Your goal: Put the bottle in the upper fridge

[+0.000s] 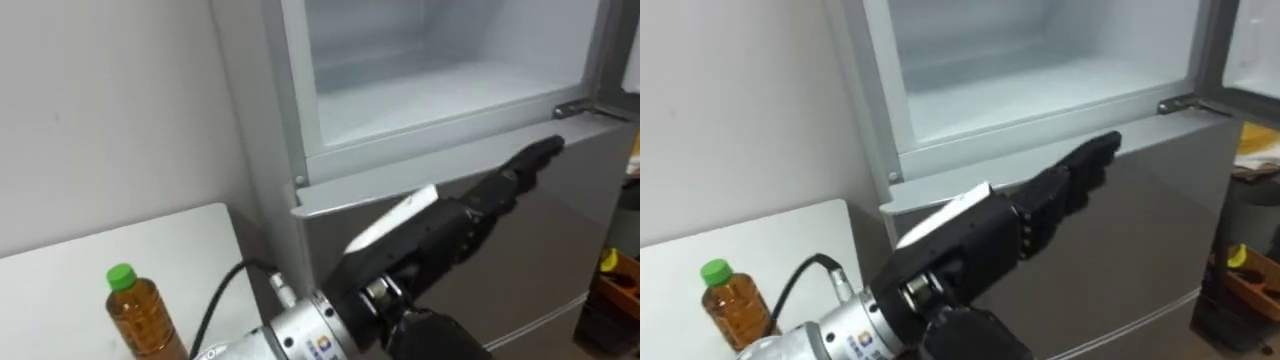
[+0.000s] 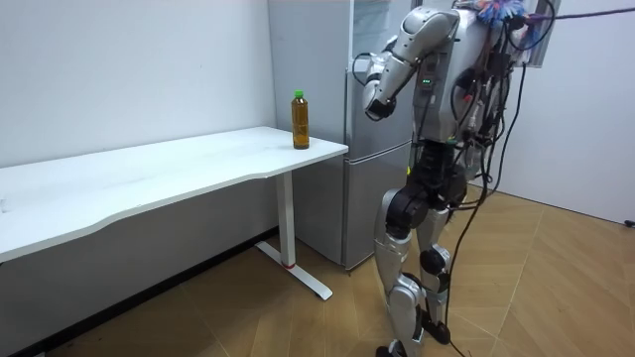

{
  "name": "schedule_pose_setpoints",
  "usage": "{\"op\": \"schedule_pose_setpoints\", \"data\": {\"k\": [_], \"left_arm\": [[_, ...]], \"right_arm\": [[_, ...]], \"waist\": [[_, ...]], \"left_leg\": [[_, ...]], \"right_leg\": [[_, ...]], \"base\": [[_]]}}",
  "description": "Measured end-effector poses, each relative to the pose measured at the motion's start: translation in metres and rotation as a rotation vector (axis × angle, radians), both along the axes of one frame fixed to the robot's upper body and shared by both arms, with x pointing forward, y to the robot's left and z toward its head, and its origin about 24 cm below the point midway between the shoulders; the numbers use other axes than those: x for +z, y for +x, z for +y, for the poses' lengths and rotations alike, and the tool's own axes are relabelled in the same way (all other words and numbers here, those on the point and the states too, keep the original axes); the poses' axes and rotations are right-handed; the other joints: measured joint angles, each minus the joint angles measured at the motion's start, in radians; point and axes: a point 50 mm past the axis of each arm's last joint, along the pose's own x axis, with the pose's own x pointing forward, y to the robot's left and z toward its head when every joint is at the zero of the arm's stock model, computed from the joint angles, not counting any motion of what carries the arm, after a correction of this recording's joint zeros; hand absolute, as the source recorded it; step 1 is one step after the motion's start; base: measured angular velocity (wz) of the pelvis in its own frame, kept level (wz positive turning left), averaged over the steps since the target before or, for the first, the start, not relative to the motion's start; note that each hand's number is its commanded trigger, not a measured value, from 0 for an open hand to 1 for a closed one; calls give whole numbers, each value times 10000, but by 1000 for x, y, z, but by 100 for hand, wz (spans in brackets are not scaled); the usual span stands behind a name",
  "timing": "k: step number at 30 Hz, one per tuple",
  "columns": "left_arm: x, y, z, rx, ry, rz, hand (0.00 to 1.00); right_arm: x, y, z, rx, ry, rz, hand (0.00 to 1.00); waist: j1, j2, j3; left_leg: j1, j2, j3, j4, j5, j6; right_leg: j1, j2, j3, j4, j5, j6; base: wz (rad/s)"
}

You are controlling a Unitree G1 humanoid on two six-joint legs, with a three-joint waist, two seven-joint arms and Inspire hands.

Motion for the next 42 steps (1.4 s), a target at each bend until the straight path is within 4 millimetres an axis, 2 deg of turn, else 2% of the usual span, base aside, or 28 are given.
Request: {"op": "schedule_pose_setpoints", "data": {"k": [4,6,8,9,10,12,13,15,18,21,22,24,27,29,30,32,33,35,36,37,38,39,41,42], "left_arm": [[14,-7,35,2309,-919,-1207,0],[18,-8,58,3379,-1176,-1480,0],[24,-10,91,5056,-1623,-1961,0],[26,-11,98,5456,-1728,-2089,0],[28,-14,111,6173,-1952,-2337,0],[29,-21,128,7198,-2308,-2681,0],[28,-25,139,7918,-2488,-2869,0],[28,-30,155,9120,-2756,-3092,0],[26,-41,176,10595,-3421,-3417,0],[20,-50,190,11690,-3793,-3376,0],[16,-54,198,12220,-3888,-3290,0],[6,-61,211,12980,-3980,-2979,0],[-21,-70,230,14361,-3619,-1835,0],[-56,-75,247,15568,-3383,-254,0],[-66,-77,251,15893,-3227,216,0],[-107,-89,264,16954,-2685,2085,0],[-115,-93,265,17103,-2698,2495,0],[-149,-106,268,17794,-2458,4080,0],[-159,-110,269,17950,-2323,4547,0],[-180,-117,270,18248,-2015,5536,0],[-199,-122,269,18394,-1728,6500,0],[-209,-126,267,18402,-1517,7008,0],[-248,-144,255,18221,-460,9001,0],[-257,-149,252,18152,-185,9514,0]], "right_arm": [[-1,-10,-2,-83,-109,108,0],[-2,-19,-2,-357,-124,223,0],[-2,-31,-3,-640,-221,362,0],[-2,-32,-3,-703,-243,370,0],[-2,-34,-4,-739,-297,378,0],[-2,-39,-5,-833,-423,379,0],[-2,-44,-6,-812,-478,443,0],[-1,-44,-6,-723,-515,401,0],[-1,-43,-5,-751,-517,266,0],[-1,-49,-5,-1067,-509,311,0],[-1,-53,-6,-1159,-526,385,0],[-1,-55,-7,-1273,-546,348,0],[-1,-60,-6,-1712,-502,296,0],[-1,-63,-5,-2054,-514,248,0],[-1,-64,-5,-2110,-504,245,0],[-1,-64,-4,-2184,-446,208,0],[-1,-63,-3,-2165,-431,192,0],[-1,-66,-3,-2085,-448,251,0],[-1,-66,-3,-2010,-450,281,0],[-1,-66,-3,-1923,-440,318,0],[-1,-66,-3,-1948,-409,331,0],[-1,-66,-3,-1949,-394,344,0],[-1,-67,-2,-1922,-349,384,0],[-1,-67,-2,-1917,-337,403,0]], "waist": [[589,-84,-45],[1022,-125,-32],[1385,-146,-22],[1451,-146,-22],[1687,-109,-51],[1957,-120,-46],[2120,-59,-87],[2184,-56,-87],[2358,-14,-76],[2457,68,-35],[2435,47,7],[2506,73,-3],[2489,106,-11],[2450,105,-16],[2435,100,-20],[2457,60,-30],[2474,24,-28],[2502,-87,-55],[2533,-103,-59],[2589,-122,-66],[2581,-171,-65],[2616,-189,-68],[2595,-224,-36],[2599,-248,-52]], "left_leg": [[-7,-6,-270,9,27,-32],[75,-1,-337,3,42,-58],[175,-21,-552,5,47,-68],[181,-31,-627,5,47,-69],[181,-38,-696,2,48,-71],[182,-43,-777,-2,50,-75],[183,-45,-840,2,51,-77],[158,-47,-930,9,53,-84],[159,-58,-936,4,54,-89],[214,-96,-1000,-7,53,-89],[235,-105,-1003,-18,53,-88],[261,-125,-1003,-47,53,-88],[321,-160,-1164,-41,52,-87],[311,-183,-1266,-28,52,-87],[309,-189,-1291,-21,52,-87],[285,-202,-1357,-13,52,-88],[281,-202,-1358,-14,51,-88],[282,-209,-1368,1,50,-88],[289,-208,-1367,1,50,-88],[292,-205,-1363,3,50,-89],[294,-206,-1369,-3,50,-89],[293,-206,-1373,-6,50,-89],[345,-213,-1417,-14,41,-89],[359,-213,-1419,-14,36,-91]], "right_leg": [[172,-25,-297,-2,-51,-47],[226,-23,-376,3,-107,-71],[452,-38,-561,-46,-183,-70],[502,-46,-634,-66,-194,-66],[558,-60,-755,-135,-197,-65],[604,-62,-836,-174,-197,-65],[642,-69,-923,-177,-205,-61],[669,-82,-1072,-174,-221,-56],[674,-80,-1028,-178,-236,-62],[773,-108,-1067,-188,-253,-43],[772,-113,-1057,-185,-263,-39],[794,-129,-1065,-168,-312,-35],[902,-160,-1222,-168,-361,-20],[907,-195,-1318,-150,-448,-23],[910,-205,-1336,-128,-474,-21],[902,-214,-1379,-78,-522,-17],[882,-216,-1367,4,-529,-19],[879,-231,-1373,44,-556,-13],[884,-231,-1369,45,-558,-13],[897,-231,-1371,43,-557,-14],[914,-234,-1398,41,-557,-14],[916,-234,-1406,37,-557,-14],[1039,-235,-1451,-2,-561,-8],[1054,-235,-1453,7,-563,-4]], "base": [[18],[16],[26],[30],[23],[16],[19],[19],[-1],[5],[0],[0],[15],[14],[10],[8],[4],[0],[0],[0],[0],[4],[6],[4]]}}
